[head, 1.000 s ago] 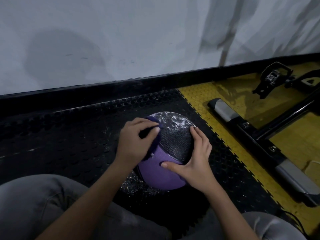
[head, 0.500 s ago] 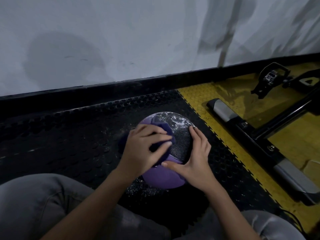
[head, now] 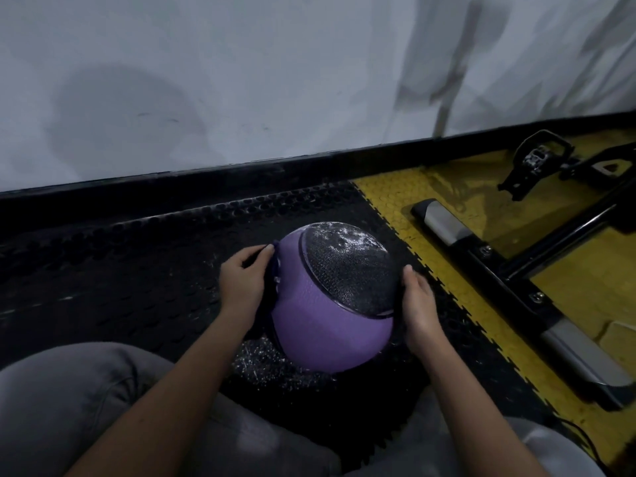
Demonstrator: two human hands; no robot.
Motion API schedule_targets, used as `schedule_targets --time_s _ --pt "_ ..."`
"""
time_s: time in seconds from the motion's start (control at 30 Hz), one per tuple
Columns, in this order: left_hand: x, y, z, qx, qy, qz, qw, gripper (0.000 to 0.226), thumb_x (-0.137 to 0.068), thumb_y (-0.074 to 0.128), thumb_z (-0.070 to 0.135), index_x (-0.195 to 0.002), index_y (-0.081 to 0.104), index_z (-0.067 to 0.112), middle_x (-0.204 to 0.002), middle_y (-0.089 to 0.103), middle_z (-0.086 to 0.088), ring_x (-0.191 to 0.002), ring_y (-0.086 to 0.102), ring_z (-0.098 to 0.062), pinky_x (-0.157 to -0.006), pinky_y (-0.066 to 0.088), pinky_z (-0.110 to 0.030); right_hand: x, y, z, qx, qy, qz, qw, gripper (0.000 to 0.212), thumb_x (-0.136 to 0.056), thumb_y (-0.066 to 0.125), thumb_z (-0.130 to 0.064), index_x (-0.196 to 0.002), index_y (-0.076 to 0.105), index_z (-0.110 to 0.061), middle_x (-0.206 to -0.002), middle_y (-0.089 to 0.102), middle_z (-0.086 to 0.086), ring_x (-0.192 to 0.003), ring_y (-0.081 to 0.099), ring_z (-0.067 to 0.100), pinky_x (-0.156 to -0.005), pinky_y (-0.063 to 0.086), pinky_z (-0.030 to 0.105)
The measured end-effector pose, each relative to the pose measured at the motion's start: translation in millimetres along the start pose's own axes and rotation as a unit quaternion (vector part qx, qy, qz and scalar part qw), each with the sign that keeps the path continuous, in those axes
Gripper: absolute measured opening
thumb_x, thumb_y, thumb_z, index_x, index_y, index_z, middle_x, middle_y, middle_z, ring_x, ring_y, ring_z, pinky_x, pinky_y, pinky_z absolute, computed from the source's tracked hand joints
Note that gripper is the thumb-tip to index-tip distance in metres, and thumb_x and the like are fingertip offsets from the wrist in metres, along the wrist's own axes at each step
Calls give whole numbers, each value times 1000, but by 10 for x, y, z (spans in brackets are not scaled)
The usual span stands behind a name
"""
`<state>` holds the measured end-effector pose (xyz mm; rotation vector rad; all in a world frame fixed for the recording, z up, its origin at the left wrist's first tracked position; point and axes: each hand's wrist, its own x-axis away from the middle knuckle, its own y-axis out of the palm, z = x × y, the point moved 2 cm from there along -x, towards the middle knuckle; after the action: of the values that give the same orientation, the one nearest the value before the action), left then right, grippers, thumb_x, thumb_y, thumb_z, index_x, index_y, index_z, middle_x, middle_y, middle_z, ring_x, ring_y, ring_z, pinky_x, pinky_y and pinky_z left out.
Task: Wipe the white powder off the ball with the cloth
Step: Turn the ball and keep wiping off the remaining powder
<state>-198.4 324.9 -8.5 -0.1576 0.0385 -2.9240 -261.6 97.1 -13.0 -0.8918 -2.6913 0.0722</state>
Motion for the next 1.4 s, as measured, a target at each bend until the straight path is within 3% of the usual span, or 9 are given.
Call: schedule_targets --time_s 0.1,0.2,0.4,0.6,0.73,0.9,1.1,1.27,1.4 --pt "-49 2 -140 28 -111 2 993 9 -88 62 20 -82 67 16 -90 67 -4 -79 59 -14 -71 48 -28 -27 59 39 -87 141 -37 985 49 -97 37 -48 -114 61 -9 -112 66 14 -98 63 27 -91 48 41" --pt "-64 38 -225 60 -195 -8 979 17 -89 61 25 -73 64 19 -83 65 -6 -86 60 -25 -83 49 -39 20 22 -14 -170 178 -83 966 54 -99 28 -49 -98 64 -9 -90 69 9 -83 62 24 -77 46 37" --pt "-75 65 -307 68 -246 -26 967 28 -88 57 31 -102 66 9 -98 66 -12 -92 61 -29 -79 49 -38 47 32 38 -211 184 -123 952 50 -99 30 -47 -96 65 -11 -96 68 0 -83 63 22 -68 47 34" --pt "-74 26 -440 99 -226 -7 969 16 -86 54 21 -74 60 12 -71 57 -4 -65 50 -18 -63 40 -32 67 81 159 -213 167 -114 956 53 -94 38 -51 -111 66 -8 -110 68 14 -102 64 28 -84 49 38" --pt "-77 28 -459 148 -237 12 960 18 -83 55 16 -66 61 16 -66 57 -1 -66 50 -18 -64 40 -31 79 76 249 -204 140 -115 962 54 -93 38 -54 -113 65 -11 -111 68 12 -104 64 28 -98 44 43" --pt "-59 145 -459 186 -243 5 952 27 -87 52 15 -62 60 17 -59 57 1 -62 51 -17 -63 41 -29 34 5 190 -153 52 -69 984 89 -59 60 -78 -125 59 -18 -123 63 7 -113 60 26 -104 39 47" --pt "-140 322 -294 168 -186 -1 968 29 -94 49 15 -66 59 16 -64 56 -1 -61 51 -15 -60 41 -29 13 -43 119 -49 -32 -23 998 94 -64 40 -89 -135 47 -27 -137 50 -4 -126 47 16 -108 34 46" --pt "-242 354 -224 88 -119 21 989 31 -97 47 18 -69 59 18 -72 56 -1 -71 50 -16 -69 40 -32 -17 -17 80 55 -59 -47 996 105 -63 26 -94 -143 35 -27 -148 36 -5 -136 32 13 -113 24 46" --pt "-203 338 -219 63 -89 26 994 32 -98 45 21 -70 59 15 -71 55 -2 -72 49 -18 -65 39 -32 154 7 -129 154 -124 -70 978 87 -78 21 -75 -149 16 -25 -156 11 -6 -142 9 7 -118 10 42"
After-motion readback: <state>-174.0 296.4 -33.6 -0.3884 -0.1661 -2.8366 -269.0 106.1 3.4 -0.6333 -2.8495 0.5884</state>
